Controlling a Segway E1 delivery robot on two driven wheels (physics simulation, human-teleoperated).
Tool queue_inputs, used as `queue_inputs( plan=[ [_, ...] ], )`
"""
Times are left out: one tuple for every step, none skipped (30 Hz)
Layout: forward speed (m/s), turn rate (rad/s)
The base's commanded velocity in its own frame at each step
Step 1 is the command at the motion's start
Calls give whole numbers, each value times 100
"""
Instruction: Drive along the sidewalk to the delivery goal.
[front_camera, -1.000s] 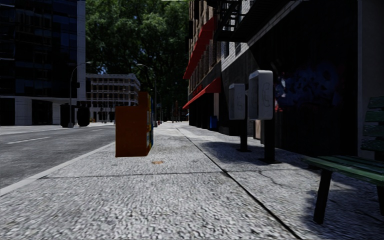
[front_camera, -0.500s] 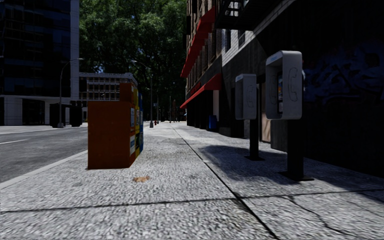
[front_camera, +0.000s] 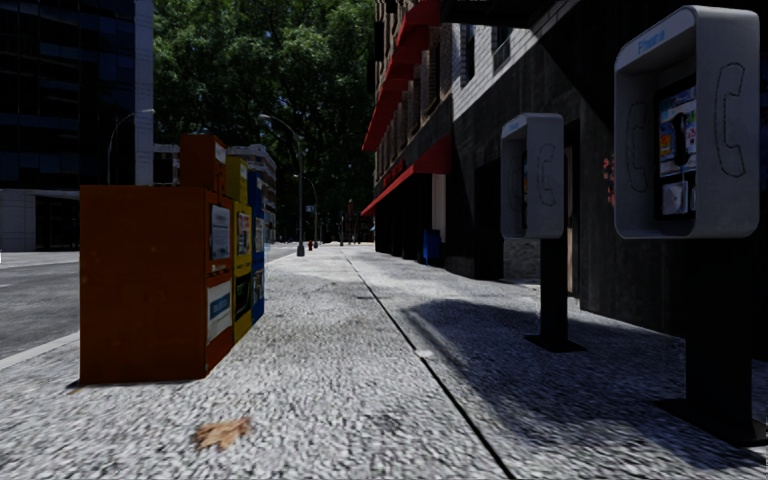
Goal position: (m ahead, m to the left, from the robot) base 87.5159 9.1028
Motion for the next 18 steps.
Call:
queue_inputs(
  plan=[
    [200,27],
    [200,27],
    [200,28],
    [200,28],
    [200,28],
    [200,12],
    [200,10],
    [200,10],
    [200,9],
    [200,8],
    [200,8],
    [200,4],
    [200,0],
    [200,0],
    [200,0],
    [200,0],
    [200,0],
    [200,0]
  ],
)
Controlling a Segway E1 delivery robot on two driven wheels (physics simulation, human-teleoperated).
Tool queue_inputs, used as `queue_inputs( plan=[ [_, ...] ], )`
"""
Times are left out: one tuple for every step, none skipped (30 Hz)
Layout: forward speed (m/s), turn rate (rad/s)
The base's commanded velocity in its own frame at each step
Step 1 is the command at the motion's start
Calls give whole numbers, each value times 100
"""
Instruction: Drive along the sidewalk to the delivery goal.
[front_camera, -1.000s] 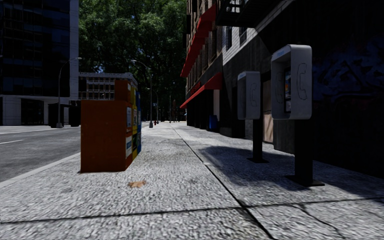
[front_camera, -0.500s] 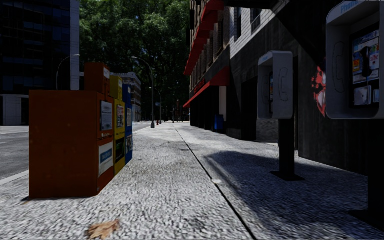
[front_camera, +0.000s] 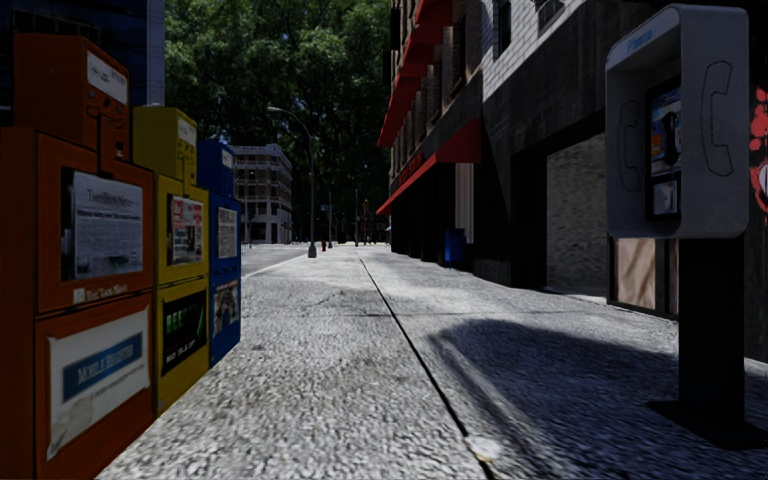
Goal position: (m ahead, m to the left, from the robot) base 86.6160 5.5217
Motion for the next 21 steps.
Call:
queue_inputs(
  plan=[
    [200,0],
    [200,0],
    [200,2],
    [200,2],
    [200,5],
    [200,20],
    [200,25],
    [200,25],
    [200,0],
    [200,0],
    [200,0],
    [200,0],
    [200,0],
    [200,0],
    [200,0],
    [200,0],
    [200,0],
    [200,0],
    [200,0],
    [200,0],
    [200,0]
  ],
)
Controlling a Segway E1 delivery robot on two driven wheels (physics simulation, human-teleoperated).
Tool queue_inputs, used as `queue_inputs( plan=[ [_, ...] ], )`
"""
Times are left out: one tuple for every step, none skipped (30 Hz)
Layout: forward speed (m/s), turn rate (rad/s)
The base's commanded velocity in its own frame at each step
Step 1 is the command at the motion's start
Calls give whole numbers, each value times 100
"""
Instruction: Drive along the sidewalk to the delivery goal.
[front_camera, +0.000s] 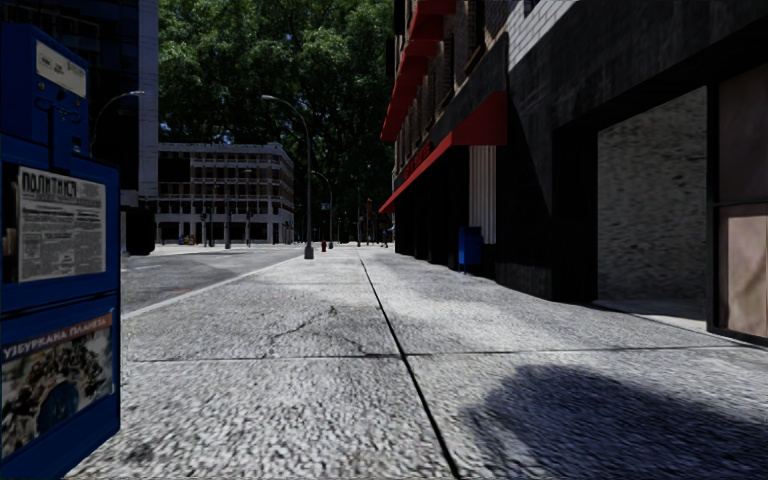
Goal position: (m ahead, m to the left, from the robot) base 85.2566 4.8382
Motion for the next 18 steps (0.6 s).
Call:
queue_inputs(
  plan=[
    [200,0],
    [200,0],
    [200,0],
    [200,0],
    [200,0],
    [200,0],
    [200,0],
    [200,0],
    [200,0],
    [200,0],
    [200,0],
    [200,0],
    [200,0],
    [200,0],
    [200,0],
    [200,0],
    [200,0],
    [200,0]
  ],
)
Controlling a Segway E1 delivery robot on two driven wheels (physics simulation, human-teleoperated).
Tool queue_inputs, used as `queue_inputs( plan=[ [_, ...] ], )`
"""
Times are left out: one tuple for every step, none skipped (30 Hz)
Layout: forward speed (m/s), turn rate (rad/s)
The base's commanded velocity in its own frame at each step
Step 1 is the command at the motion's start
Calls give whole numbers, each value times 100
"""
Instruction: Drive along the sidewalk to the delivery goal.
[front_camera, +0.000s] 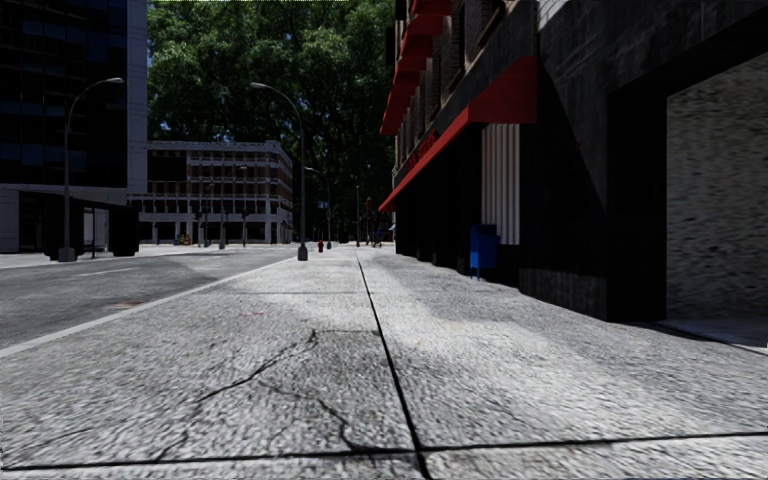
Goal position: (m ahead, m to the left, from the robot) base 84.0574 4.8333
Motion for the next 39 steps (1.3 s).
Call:
queue_inputs(
  plan=[
    [200,0],
    [200,0],
    [200,0],
    [200,0],
    [200,0],
    [200,0],
    [200,0],
    [200,0],
    [200,0],
    [200,0],
    [200,0],
    [200,0],
    [200,0],
    [200,0],
    [200,0],
    [200,0],
    [200,0],
    [200,0],
    [200,0],
    [200,0],
    [200,0],
    [200,0],
    [200,0],
    [200,0],
    [200,0],
    [200,0],
    [200,0],
    [200,0],
    [200,0],
    [200,0],
    [200,0],
    [200,0],
    [200,0],
    [200,0],
    [200,0],
    [200,0],
    [200,0],
    [200,0],
    [200,0]
  ],
)
